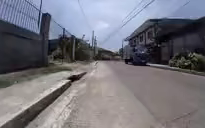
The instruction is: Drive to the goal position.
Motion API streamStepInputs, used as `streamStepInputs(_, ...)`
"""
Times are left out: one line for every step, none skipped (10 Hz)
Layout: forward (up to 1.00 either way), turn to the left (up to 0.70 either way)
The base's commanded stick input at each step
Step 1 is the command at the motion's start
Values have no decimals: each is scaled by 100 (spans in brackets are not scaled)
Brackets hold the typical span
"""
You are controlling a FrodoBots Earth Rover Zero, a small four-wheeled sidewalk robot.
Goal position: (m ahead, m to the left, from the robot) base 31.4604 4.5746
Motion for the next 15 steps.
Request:
streamStepInputs(100, 0)
streamStepInputs(100, 0)
streamStepInputs(100, 0)
streamStepInputs(100, 0)
streamStepInputs(100, 0)
streamStepInputs(100, 0)
streamStepInputs(100, 0)
streamStepInputs(100, 0)
streamStepInputs(100, 0)
streamStepInputs(100, 0)
streamStepInputs(100, 0)
streamStepInputs(100, -29)
streamStepInputs(100, -38)
streamStepInputs(100, -38)
streamStepInputs(100, -35)
